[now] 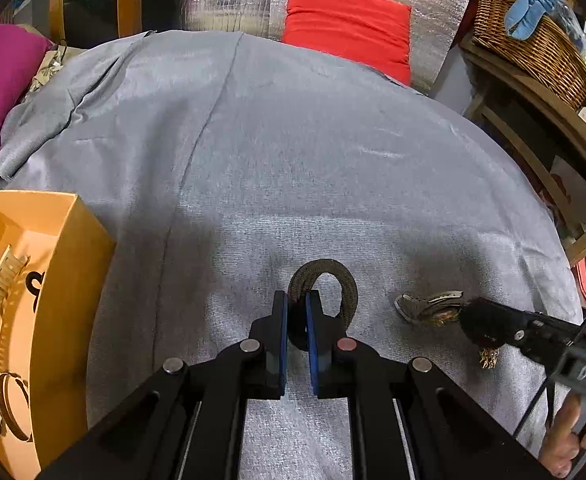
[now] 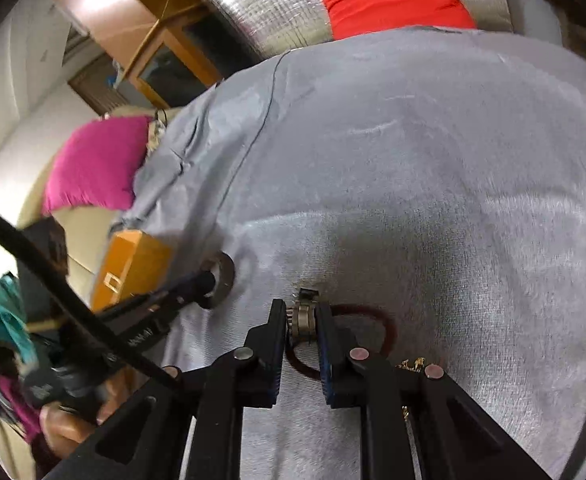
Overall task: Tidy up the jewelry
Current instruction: 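Grasp the silver watch with the right tool and lift it while the left tool holds the brown hair tie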
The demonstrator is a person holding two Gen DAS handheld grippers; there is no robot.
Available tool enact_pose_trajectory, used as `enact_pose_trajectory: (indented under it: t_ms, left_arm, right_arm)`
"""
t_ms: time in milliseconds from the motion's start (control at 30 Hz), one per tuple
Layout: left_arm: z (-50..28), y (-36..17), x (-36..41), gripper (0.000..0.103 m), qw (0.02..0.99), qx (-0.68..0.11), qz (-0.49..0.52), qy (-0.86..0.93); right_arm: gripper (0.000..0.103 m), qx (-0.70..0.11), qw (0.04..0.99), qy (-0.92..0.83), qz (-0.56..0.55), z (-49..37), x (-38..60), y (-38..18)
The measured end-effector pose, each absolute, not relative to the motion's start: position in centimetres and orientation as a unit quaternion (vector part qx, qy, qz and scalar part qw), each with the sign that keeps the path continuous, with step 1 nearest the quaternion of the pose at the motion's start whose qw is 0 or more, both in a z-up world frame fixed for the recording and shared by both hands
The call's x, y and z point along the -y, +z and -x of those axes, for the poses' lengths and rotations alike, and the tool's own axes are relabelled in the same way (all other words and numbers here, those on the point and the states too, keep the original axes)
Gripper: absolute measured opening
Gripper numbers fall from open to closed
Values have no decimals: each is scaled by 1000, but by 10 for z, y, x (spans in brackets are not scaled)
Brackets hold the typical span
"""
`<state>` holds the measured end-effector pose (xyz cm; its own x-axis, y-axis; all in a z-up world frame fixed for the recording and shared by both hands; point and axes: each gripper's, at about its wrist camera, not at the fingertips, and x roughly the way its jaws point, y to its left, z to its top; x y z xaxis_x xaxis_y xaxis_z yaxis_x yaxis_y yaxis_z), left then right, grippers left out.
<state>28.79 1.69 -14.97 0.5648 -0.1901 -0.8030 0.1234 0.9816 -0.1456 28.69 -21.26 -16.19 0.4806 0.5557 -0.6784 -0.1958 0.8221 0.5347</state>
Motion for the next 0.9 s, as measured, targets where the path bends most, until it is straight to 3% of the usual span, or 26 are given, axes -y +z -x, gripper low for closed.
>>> enact_pose_trajectory:
  t_ms: [567,767,900]
  left_arm:
    - [-257,-133,-5,9,897,-430,13,-100]
    - [-255,-136,0,9,895,-436,4,-100]
    - [-257,-136,0,9,895,-435,6,-101]
  right_arm:
    - [16,-451,815,215,-293,-274,251,-151]
    - [19,-526,782,161,-294,-279,261,-183]
    - [22,-516,789,168,-288,-278,270,-169]
